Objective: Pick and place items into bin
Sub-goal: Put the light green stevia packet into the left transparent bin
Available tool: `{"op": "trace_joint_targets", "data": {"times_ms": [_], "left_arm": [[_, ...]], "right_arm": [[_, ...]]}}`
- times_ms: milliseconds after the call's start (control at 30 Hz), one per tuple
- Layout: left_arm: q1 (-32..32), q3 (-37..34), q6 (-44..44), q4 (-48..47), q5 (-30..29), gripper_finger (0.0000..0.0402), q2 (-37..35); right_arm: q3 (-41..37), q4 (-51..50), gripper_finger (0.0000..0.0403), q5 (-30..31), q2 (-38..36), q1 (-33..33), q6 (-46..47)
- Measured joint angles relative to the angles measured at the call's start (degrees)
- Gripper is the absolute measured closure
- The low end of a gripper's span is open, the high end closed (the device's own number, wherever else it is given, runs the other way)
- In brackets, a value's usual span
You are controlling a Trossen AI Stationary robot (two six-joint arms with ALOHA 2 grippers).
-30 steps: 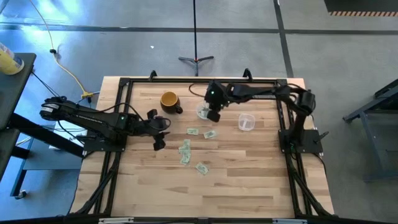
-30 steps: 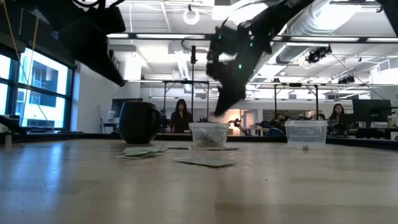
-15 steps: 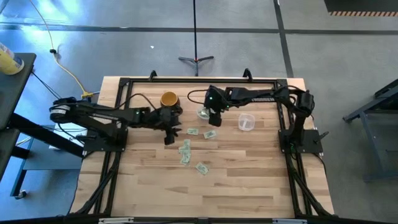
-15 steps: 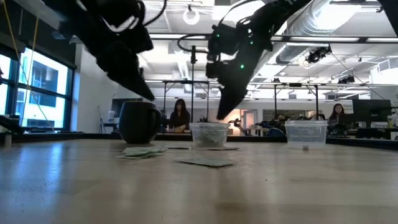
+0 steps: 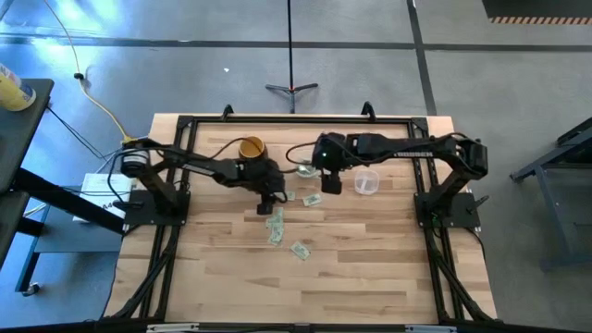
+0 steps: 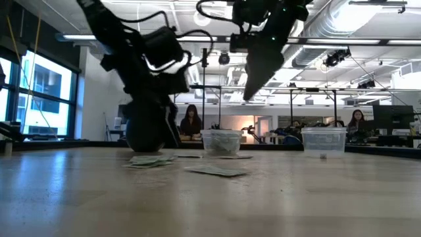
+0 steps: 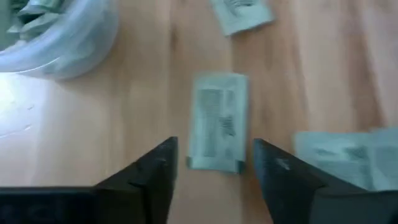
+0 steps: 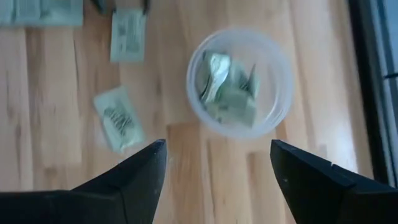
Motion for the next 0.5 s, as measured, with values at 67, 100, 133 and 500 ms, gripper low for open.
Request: {"op": "trace_joint_targets", "data": {"times_ms": [67, 100, 133, 500], "left_arm": [[0.0, 2.2, -0.4, -1.1, -1.2, 0.0136, 0.9], [0.0, 3.2, -0.4, -0.9, -1.4, 0.0124, 1.3], [0.1, 4.1, -0.4, -0.6, -1.2, 0.0114, 1.7], [0.8, 6.0, -1.3, -2.1, 4.5, 0.0116, 7.9]], "right_arm": [[0.0, -1.6, 0.0125, 0.1, 0.0, 0.4, 0.0], [0.0, -2.3, 0.0125, 0.0, 0.0, 0.6, 0.0], [0.0, -3.0, 0.0125, 0.0, 0.0, 0.9, 0.0], [-2.0, -2.3, 0.0125, 3.6, -5.5, 4.1, -1.5]]}}
